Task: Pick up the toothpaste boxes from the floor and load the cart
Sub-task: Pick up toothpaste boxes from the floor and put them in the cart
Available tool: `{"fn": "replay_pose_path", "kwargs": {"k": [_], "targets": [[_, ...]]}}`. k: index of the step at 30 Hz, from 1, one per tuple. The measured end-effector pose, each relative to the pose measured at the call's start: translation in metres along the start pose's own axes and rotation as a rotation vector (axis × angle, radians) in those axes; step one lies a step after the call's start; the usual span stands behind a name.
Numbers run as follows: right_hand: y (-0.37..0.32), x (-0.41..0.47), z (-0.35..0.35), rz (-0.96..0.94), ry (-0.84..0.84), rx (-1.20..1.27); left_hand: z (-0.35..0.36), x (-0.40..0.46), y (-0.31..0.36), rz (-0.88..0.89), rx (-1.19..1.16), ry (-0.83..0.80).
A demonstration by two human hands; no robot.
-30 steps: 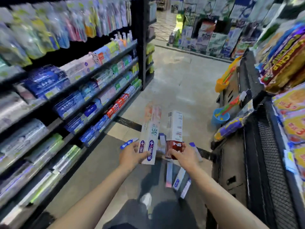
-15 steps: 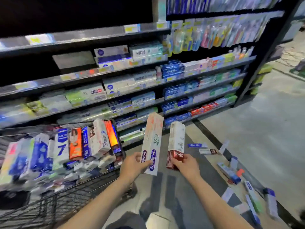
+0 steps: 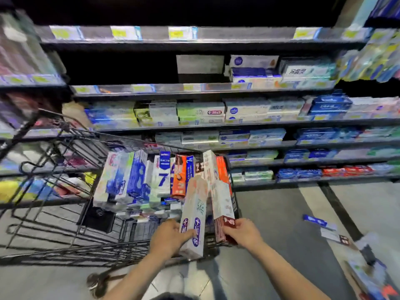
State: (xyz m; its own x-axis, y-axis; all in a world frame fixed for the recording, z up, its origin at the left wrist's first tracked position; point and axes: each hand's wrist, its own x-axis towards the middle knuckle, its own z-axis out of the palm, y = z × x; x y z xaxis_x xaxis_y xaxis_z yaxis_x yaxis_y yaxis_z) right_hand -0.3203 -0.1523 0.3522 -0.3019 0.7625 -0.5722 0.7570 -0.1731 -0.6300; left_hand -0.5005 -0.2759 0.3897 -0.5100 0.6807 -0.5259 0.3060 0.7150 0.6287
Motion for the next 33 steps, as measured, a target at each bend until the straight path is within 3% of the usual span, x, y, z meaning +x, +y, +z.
{"fn": "replay_pose_path", "kwargs": {"k": [9,16,21,29,33], "targets": [[-0.029,0.014,0.012,0.223,-0.147,-0.172,-0.026,0.038,-0.024,-0.092,0.146,-0.238],[-0.049,0.057,0.006,0.359,-0.186,-0.376,-0.007,0.082,0.007,-0.097,0.270,-0.254],[-0.052,0.078,0.012,0.404,-0.105,-0.529,0.020,0.108,0.021,-0.095,0.367,-0.241],[-0.041,0.096,0.027,0.394,-0.014,-0.634,0.025,0.127,0.038,-0.132,0.370,-0.386],[-0.028,0.106,0.032,0.381,0.021,-0.627,0.033,0.122,0.044,-0.108,0.383,-0.326]]}}
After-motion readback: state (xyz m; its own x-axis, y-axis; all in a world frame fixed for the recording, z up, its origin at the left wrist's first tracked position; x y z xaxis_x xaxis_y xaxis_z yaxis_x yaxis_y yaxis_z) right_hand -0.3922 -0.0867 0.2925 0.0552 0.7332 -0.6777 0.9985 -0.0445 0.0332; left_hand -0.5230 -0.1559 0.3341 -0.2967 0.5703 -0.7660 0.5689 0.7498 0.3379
